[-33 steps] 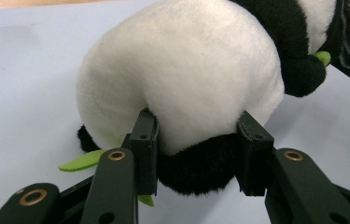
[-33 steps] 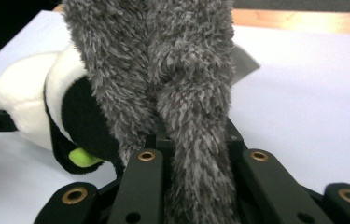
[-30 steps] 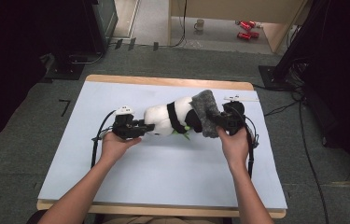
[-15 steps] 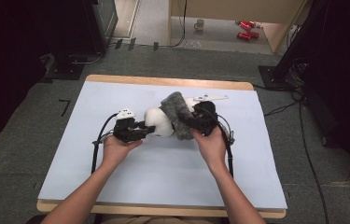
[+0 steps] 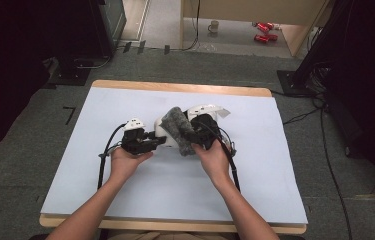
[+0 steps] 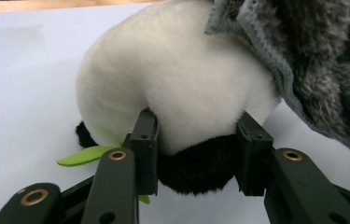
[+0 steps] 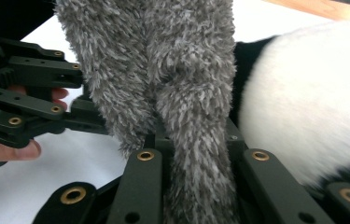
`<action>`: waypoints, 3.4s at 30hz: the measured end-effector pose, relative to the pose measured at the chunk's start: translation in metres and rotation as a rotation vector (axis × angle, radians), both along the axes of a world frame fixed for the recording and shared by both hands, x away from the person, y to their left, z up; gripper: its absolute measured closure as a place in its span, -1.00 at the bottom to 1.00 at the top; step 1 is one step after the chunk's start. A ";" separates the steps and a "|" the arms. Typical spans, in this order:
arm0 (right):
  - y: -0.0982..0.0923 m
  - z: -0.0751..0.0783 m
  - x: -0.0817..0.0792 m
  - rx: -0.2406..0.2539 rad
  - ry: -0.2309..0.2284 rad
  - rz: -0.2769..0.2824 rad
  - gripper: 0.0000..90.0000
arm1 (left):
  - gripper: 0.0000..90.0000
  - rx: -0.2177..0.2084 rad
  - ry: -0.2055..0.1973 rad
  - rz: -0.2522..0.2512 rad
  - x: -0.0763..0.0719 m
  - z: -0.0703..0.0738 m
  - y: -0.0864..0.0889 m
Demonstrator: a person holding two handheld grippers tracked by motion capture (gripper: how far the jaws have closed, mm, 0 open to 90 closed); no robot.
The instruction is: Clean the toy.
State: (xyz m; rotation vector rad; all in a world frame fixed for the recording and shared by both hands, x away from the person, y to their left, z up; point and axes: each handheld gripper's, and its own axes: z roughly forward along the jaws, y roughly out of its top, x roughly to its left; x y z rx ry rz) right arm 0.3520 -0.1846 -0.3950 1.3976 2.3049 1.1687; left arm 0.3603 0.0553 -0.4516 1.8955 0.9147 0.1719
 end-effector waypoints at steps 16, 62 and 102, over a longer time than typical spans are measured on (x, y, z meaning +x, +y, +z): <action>-0.062 0.012 -0.007 0.024 -0.018 -0.103 0.73 | 0.33 -0.029 0.048 -0.019 0.015 0.004 0.003; -0.080 0.053 -0.032 0.112 -0.103 -0.143 0.72 | 0.56 -0.113 0.131 -0.122 0.009 0.026 0.007; -0.073 0.016 -0.020 0.005 -0.025 -0.104 0.71 | 0.05 -0.048 0.006 -0.181 0.001 0.011 -0.003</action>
